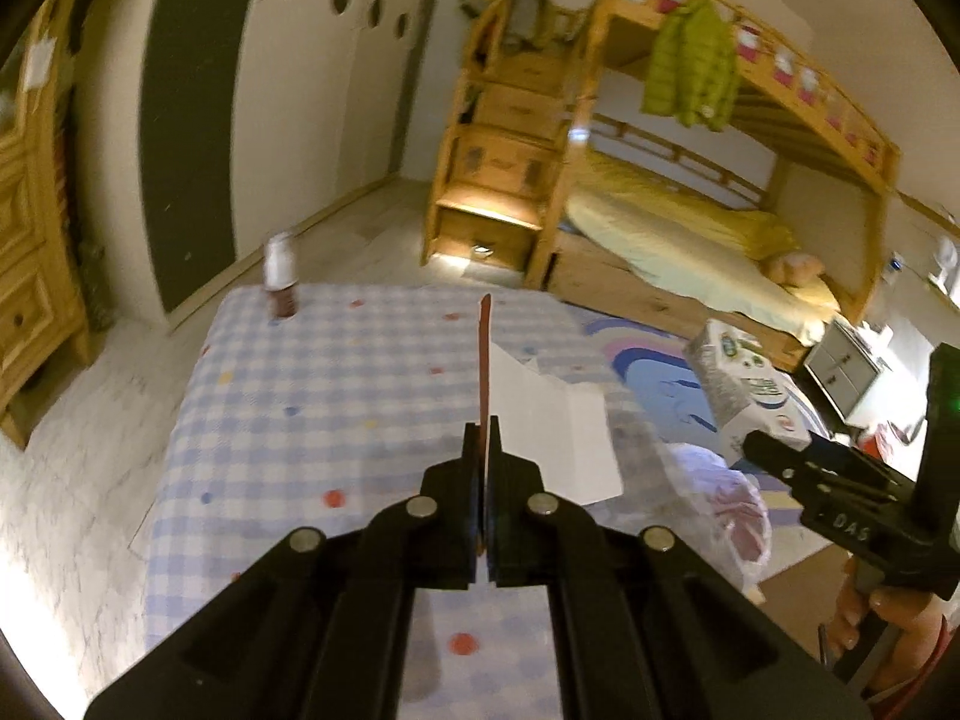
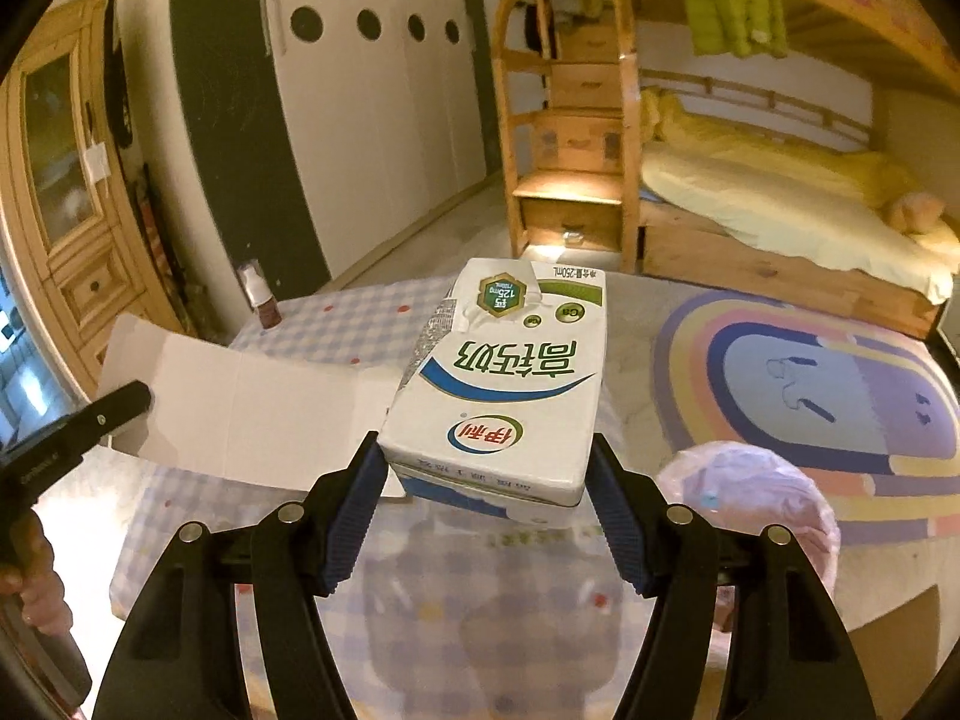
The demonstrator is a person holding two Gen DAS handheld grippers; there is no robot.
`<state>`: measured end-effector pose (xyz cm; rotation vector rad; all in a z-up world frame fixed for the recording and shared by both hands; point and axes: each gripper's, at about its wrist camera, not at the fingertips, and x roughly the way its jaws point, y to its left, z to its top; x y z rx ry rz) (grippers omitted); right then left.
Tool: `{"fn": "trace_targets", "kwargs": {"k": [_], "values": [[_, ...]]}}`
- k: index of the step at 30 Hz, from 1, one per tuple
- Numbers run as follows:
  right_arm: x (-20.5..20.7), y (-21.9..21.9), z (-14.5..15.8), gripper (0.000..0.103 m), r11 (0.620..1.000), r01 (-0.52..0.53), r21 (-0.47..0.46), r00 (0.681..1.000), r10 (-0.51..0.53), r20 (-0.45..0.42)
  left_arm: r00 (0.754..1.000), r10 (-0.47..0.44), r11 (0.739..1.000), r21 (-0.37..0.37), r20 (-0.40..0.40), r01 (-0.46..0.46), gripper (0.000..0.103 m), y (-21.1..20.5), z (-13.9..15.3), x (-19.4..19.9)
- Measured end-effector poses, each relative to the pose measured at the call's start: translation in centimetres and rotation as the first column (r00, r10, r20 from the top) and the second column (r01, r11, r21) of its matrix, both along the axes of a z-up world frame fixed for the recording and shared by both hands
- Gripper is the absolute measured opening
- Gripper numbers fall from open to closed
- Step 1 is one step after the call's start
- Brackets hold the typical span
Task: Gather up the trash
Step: 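Carry the milk carton with the right gripper to the bin while the left carries the paper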
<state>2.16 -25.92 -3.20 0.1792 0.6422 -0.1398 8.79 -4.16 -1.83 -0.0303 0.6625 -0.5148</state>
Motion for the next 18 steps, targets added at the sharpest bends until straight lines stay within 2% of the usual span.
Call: {"fn": "trace_targets", "kwargs": {"k": [7,12,18], "values": [[-3.6,-3.4,0.1,0.067,0.997,0.082,0.006,0.997,-0.082,0.011,0.992,-0.116,0.993,0.04,0.043,0.114,0.0,-7.1,0.6,-2.6],[-6.3,-6.9,-0.4,0.067,0.987,0.163,0.005,0.987,-0.163,-0.002,0.985,-0.157,0.986,0.071,0.071,0.152,0.0,-11.9,0.3,-3.3],[-7.5,-11.1,-1.6,0.067,0.969,0.247,0.021,0.969,-0.246,-0.027,0.977,-0.2,0.977,0.096,0.077,0.193,0.0,-16.7,0.0,-3.2]]}}
